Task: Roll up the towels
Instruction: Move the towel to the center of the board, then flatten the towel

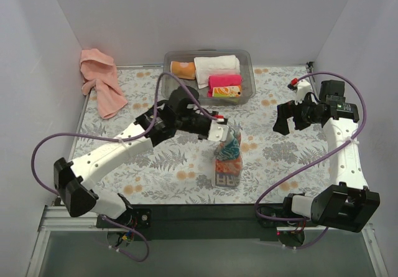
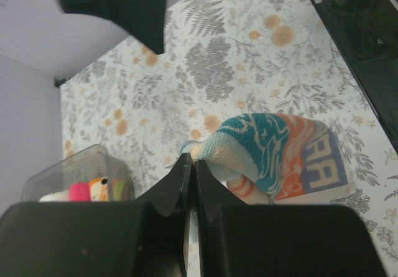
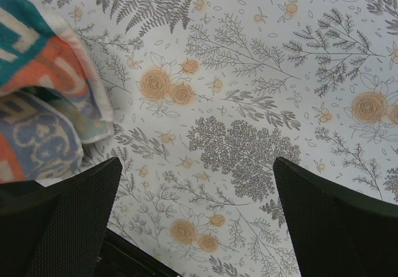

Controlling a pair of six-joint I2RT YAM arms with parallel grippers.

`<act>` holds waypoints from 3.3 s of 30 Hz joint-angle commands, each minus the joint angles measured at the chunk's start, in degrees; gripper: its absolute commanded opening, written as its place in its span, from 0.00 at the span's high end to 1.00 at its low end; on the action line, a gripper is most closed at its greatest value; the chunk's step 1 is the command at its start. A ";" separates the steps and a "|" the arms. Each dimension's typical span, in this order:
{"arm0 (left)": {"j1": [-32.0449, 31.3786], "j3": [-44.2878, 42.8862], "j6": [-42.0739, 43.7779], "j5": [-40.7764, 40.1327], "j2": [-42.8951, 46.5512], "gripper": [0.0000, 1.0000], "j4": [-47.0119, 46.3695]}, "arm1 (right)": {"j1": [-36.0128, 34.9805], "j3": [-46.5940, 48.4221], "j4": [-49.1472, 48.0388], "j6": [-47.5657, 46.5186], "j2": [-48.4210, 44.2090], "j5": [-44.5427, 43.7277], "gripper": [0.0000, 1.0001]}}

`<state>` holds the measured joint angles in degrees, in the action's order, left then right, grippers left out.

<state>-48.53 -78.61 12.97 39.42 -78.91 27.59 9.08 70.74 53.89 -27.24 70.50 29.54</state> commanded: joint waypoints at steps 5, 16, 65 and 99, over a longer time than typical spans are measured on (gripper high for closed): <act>-8.15 -1.72 1.27 -6.73 -10.28 1.00 -0.08 | 2.69 0.01 0.95 -0.79 1.21 -0.54 0.02; -8.07 13.71 18.92 -11.65 -9.25 1.00 15.17 | 3.05 -2.27 7.90 -8.18 6.93 4.82 0.21; -1.56 -10.60 -21.32 -0.40 -43.08 0.48 3.43 | 0.41 -7.55 5.96 -1.32 18.89 10.71 0.46; 8.62 -2.96 -28.62 1.97 -24.46 1.00 1.84 | -8.63 -5.35 1.67 0.34 25.48 9.41 0.51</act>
<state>-42.17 -84.07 -14.87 38.85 -110.28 29.02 5.23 64.10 58.28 -28.42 95.22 40.40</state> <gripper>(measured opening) 0.040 0.491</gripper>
